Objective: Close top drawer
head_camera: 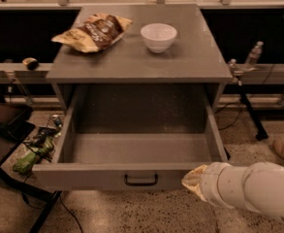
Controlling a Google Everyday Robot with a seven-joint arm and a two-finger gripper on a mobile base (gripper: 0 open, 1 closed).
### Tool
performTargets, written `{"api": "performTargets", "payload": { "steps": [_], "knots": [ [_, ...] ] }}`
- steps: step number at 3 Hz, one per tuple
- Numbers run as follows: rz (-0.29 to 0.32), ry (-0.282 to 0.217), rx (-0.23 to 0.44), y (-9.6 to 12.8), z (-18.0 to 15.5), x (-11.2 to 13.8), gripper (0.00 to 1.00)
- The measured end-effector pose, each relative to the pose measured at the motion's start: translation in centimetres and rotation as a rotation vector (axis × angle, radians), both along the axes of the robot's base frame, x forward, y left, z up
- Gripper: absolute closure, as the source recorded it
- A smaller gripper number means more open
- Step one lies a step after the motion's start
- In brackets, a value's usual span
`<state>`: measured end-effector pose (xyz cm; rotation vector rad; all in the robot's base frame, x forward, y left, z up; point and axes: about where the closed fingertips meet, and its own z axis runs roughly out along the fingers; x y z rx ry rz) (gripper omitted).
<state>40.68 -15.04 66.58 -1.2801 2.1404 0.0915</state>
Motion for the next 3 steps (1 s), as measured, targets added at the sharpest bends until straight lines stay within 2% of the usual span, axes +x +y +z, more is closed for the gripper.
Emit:
{"api": "performTargets", "payload": {
  "steps": [1,3],
  "knots": [
    [0.000,0.000,0.000,0.0,0.0,0.0,1.00],
    [0.049,-0.137,0.061,2.5,2.7,7.5,1.00]
  ]
}}
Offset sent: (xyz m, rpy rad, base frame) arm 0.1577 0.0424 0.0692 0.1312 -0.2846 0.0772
